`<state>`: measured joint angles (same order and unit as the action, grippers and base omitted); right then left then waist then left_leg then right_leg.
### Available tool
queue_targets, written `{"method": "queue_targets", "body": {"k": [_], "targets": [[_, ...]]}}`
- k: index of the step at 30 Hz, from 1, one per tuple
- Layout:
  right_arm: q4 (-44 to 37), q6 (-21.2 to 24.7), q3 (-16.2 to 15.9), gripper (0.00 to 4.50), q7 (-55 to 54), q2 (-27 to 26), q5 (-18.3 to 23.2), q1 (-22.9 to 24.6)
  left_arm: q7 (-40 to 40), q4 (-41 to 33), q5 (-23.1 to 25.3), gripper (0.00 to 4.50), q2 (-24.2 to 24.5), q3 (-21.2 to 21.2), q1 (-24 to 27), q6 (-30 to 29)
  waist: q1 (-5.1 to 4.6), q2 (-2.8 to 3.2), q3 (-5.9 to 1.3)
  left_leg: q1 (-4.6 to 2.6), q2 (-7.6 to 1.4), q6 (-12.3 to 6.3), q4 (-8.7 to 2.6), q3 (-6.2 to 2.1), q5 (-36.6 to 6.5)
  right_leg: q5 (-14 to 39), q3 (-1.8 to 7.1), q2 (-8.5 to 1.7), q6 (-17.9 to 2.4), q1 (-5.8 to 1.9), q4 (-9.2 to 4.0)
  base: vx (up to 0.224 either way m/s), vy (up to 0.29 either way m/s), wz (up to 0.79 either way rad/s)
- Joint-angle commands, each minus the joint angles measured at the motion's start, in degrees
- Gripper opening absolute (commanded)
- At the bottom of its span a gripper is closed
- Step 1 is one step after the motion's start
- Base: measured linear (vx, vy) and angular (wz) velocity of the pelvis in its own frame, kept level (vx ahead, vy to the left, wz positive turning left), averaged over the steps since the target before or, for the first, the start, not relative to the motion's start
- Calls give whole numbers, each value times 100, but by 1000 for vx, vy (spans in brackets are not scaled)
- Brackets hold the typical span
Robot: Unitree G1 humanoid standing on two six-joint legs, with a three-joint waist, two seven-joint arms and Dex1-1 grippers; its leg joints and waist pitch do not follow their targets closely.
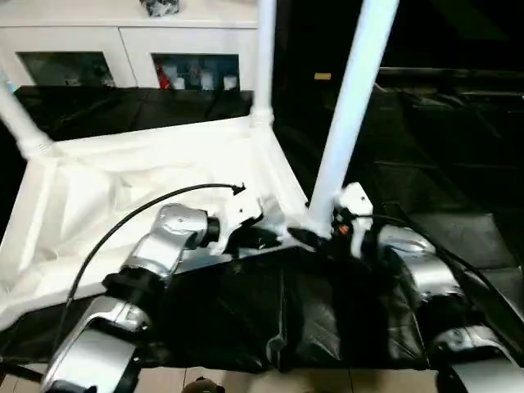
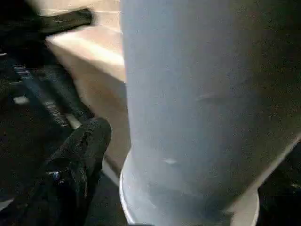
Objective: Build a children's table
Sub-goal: Rotate leg to tighten
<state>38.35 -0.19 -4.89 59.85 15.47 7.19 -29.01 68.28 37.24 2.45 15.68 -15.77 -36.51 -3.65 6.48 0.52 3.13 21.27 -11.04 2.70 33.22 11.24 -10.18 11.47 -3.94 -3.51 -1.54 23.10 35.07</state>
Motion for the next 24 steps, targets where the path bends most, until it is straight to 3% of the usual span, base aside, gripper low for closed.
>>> {"method": "queue_targets", "body": {"k": [1,5,8,19,24], "targets": [[-177,197,-348,399,589,-28,88,79,325,-155,-63,0,-70,-247,1,103,10,-8,-395,-57,-286,-700,-285,-105,-709,-33,284,-515,-1478,-323,-343,0,0,0],[-372,357,-527,363,1107,222,103,176,679,-231,-106,0,122,-289,22,80,14,22,-352,-110,-324,-337,-351,-130,-1184,922,294,-519,-1333,-297,-432,0,0,0],[-433,392,-593,334,1265,299,75,199,822,-257,-107,0,198,-314,26,58,8,-1,-345,-125,-318,-187,-369,-134,-1356,1187,314,-530,-1277,-298,-452,0,0,0],[-660,561,-677,275,1362,289,124,279,891,-261,-115,0,314,-295,22,15,25,-19,-381,-83,-299,-316,-325,-127,-913,659,303,-532,-1330,-318,-389,0,0,0],[-612,779,-520,273,911,10,219,313,205,-41,-67,0,24,-103,-88,-56,30,-12,-361,-107,-302,-234,-339,-127,-1096,1051,306,-538,-1263,-298,-434,0,0,0]]}}
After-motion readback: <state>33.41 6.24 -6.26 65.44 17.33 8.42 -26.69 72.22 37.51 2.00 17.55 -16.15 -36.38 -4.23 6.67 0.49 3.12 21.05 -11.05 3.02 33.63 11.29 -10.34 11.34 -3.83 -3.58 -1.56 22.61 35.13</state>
